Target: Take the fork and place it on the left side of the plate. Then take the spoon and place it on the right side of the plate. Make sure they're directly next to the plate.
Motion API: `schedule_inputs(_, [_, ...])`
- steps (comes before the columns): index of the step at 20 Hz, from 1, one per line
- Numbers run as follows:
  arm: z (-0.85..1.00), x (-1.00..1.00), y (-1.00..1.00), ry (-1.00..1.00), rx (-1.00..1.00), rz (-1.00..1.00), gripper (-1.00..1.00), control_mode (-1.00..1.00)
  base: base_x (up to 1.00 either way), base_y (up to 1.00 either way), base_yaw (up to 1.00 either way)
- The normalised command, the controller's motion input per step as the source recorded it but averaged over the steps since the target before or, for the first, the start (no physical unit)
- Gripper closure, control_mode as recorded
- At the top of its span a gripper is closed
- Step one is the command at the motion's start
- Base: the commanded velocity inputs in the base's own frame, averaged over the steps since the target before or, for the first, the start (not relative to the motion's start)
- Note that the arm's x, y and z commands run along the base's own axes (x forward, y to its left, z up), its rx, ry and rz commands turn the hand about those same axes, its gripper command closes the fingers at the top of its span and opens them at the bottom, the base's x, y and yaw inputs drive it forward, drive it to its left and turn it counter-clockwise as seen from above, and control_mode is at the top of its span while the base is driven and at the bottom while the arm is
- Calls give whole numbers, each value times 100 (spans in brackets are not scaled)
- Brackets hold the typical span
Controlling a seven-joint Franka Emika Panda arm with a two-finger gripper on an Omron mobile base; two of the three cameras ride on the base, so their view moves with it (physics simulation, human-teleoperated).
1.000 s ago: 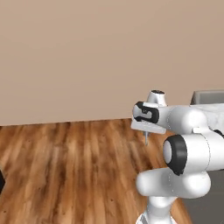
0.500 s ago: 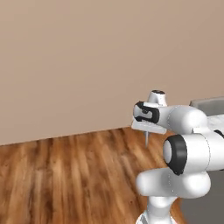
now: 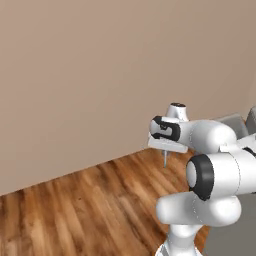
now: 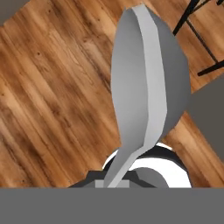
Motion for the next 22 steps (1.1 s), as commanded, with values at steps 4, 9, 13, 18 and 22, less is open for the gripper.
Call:
schedule_inputs(4, [0, 0, 0, 0, 0, 0, 100, 100, 68, 43, -31])
schedule_inputs(9, [0, 0, 0, 0, 0, 0, 100, 100, 70, 44, -29])
schedule_inputs(13, [0, 0, 0, 0, 0, 0, 100, 100, 66, 42, -39])
schedule_inputs(18, [0, 0, 0, 0, 0, 0, 100, 100, 60, 41, -45])
schedule_inputs(22, [0, 0, 0, 0, 0, 0, 100, 100, 58, 40, -47])
